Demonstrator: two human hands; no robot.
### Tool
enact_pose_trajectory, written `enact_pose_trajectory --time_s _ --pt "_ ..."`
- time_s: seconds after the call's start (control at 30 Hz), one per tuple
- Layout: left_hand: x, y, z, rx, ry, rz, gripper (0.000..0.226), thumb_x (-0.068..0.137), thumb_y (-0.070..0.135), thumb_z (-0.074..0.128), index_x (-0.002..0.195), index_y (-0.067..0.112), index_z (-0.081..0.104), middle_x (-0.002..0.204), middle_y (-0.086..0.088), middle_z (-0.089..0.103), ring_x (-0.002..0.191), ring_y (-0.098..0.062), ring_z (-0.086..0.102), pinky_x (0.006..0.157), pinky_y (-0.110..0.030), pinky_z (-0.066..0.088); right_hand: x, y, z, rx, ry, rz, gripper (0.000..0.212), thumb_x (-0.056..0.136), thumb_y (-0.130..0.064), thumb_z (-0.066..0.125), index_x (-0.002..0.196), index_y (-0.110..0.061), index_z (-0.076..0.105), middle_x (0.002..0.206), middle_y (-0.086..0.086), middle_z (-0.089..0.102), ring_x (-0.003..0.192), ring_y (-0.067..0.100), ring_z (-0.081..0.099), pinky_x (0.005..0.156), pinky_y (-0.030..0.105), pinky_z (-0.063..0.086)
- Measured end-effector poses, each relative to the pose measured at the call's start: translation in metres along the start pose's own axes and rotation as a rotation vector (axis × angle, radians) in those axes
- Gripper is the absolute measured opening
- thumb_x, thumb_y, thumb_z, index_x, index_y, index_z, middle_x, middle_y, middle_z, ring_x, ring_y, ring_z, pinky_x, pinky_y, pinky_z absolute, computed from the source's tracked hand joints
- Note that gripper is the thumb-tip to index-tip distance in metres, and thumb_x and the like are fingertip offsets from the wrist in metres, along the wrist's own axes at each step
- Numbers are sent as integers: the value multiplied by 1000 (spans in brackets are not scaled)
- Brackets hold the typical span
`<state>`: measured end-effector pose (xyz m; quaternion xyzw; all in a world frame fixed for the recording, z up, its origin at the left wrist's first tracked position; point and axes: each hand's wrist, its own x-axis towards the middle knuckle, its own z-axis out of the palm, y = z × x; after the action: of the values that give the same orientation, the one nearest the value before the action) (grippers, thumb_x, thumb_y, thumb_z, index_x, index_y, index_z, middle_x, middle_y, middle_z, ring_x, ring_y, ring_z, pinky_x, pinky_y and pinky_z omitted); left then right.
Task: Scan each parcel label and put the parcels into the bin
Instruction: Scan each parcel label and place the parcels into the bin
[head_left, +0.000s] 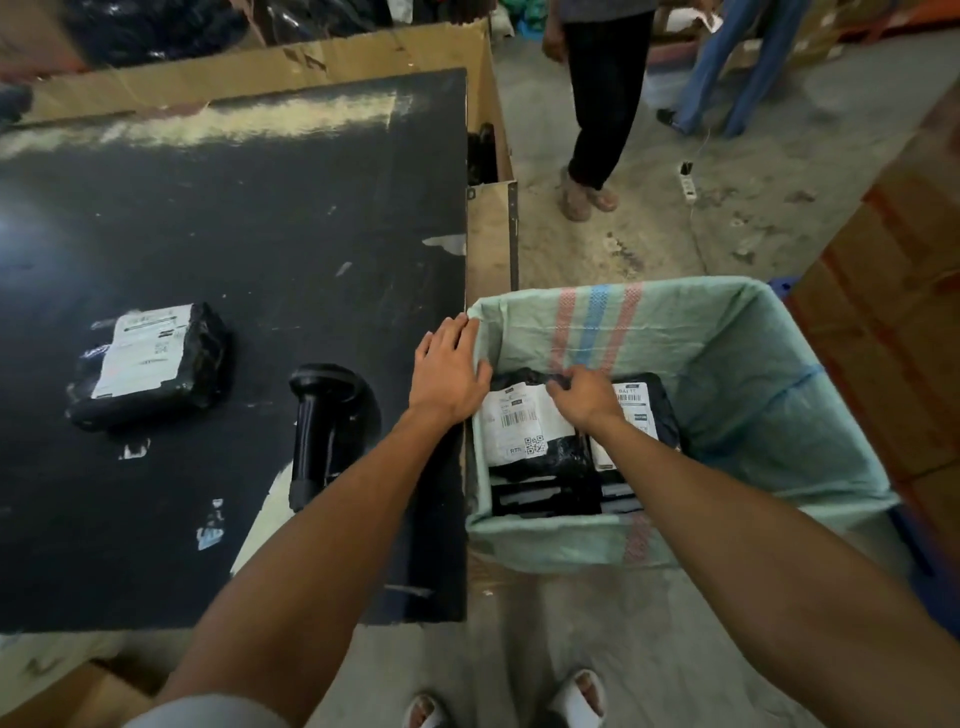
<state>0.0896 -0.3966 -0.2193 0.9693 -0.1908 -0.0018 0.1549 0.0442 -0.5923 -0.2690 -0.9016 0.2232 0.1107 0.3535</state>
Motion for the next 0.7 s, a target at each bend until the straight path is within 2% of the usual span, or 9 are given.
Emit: enact_pose_trajectory --time_s 0.07,0.17,0.27,0.37,0.43,0.47,0.57,0.63,0.7 --pt "4 3 -13 -50 -105 -7 58 101 29 51 153 7 37 161 -14 34 150 -32 29 124 -46 19 -13 -20 -4 67 47 -72 34 98 -35 55 119 -10 65 123 16 63 117 35 58 101 43 48" --pt "15 3 -48 -215 -248 -49 40 99 25 56 133 4 59 137 -17 59 129 -35 55 106 -39 43 -32 -53 -5 215 108 -172 26 97 -31 57 111 -13 69 117 9 68 111 27 63 98 36 49" --pt "17 -4 -87 -304 -185 -64 30 97 27 56 119 11 70 116 -10 71 111 -28 65 93 -36 50 -51 -88 -1 333 115 -274 25 98 -30 60 113 -14 70 111 3 71 106 22 66 96 40 53" --pt "9 -29 -122 -365 -62 -35 23 96 25 55 106 15 73 98 -2 69 97 -23 67 81 -31 48 -75 -122 13 376 121 -343 30 97 -37 61 118 -18 69 113 -1 70 106 17 65 95 38 54" --pt "1 -55 -142 -372 -8 -34 23 98 26 54 108 17 73 101 -3 70 97 -22 65 80 -29 45 -91 -143 23 346 103 -351 38 94 -51 59 115 -21 70 109 -4 71 106 15 66 93 30 50" --pt "-4 -74 -153 -365 22 -43 24 99 26 53 110 18 73 106 -4 72 99 -22 65 81 -29 45 -100 -157 31 320 64 -332 50 90 -63 56 112 -21 71 106 -5 71 103 15 66 90 29 49" --pt "-20 -124 -169 -356 128 -109 27 99 19 49 114 15 73 118 -11 73 112 -30 65 94 -36 49 -121 -181 45 276 -159 -180 86 68 -91 41 105 -18 68 95 -1 69 81 15 67 72 28 53" --pt "-35 -165 -177 -328 201 -144 30 98 11 48 117 12 71 121 -17 70 117 -37 62 99 -43 50 -132 -198 63 304 -297 -89 89 65 -93 42 106 -16 62 96 -2 65 70 13 66 61 24 52" --pt "-51 -207 -182 -249 268 -210 34 96 10 49 126 11 65 131 -20 61 126 -39 53 103 -47 45 -141 -211 85 319 -340 -27 82 69 -89 49 107 -16 58 99 0 65 76 15 69 62 25 54"
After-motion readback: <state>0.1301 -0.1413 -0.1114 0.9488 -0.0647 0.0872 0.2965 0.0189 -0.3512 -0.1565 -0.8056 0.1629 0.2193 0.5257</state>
